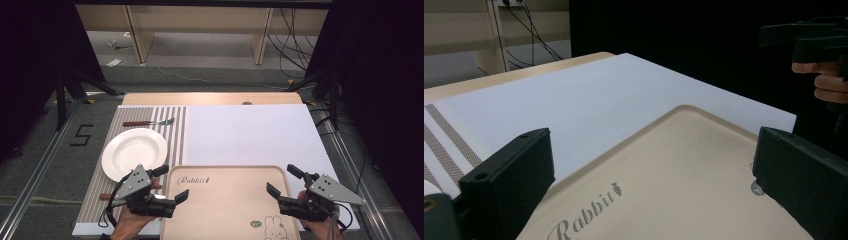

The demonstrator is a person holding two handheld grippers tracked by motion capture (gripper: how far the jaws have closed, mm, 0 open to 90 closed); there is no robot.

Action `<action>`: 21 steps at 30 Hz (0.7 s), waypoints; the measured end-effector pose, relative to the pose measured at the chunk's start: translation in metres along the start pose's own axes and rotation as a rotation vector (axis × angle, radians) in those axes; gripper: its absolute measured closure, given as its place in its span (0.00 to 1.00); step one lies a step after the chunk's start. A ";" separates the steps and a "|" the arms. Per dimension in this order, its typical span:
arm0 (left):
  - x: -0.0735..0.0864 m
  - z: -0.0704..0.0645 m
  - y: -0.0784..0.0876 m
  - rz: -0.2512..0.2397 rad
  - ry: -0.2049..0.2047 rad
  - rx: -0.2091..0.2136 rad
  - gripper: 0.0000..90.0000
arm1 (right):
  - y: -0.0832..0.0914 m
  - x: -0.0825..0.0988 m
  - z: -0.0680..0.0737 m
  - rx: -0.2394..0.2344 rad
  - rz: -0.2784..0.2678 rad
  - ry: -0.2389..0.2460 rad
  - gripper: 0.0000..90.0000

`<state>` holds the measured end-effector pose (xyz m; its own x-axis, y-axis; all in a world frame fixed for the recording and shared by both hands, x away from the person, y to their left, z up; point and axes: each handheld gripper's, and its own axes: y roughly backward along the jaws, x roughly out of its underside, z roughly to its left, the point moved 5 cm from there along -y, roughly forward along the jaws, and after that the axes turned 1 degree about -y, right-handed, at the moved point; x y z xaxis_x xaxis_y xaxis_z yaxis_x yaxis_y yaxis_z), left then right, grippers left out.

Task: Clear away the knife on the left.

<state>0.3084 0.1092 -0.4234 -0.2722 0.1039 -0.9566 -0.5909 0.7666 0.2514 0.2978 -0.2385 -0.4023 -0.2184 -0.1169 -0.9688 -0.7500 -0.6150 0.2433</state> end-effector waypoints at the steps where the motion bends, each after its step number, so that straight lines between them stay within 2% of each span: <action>1: 0.000 0.000 0.000 0.001 0.000 0.002 0.03 | 0.000 0.000 0.000 0.000 0.000 0.001 0.18; 13: -0.001 0.001 0.002 0.022 -0.010 -0.003 0.01 | 0.000 0.000 0.000 -0.002 -0.002 0.002 0.18; 16: -0.001 0.003 0.004 0.035 0.007 0.008 0.01 | 0.000 0.000 0.000 -0.003 0.000 0.002 0.18; 18: -0.003 0.005 0.006 0.041 -0.002 0.008 0.01 | 0.000 0.000 0.001 -0.004 -0.001 0.003 0.18; 21: -0.007 0.008 0.010 0.026 0.017 0.005 0.01 | 0.000 0.000 0.001 -0.005 0.000 0.004 0.18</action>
<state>0.3104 0.1215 -0.4158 -0.3008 0.1131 -0.9470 -0.5795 0.7669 0.2757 0.2973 -0.2379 -0.4022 -0.2161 -0.1197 -0.9690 -0.7472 -0.6186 0.2431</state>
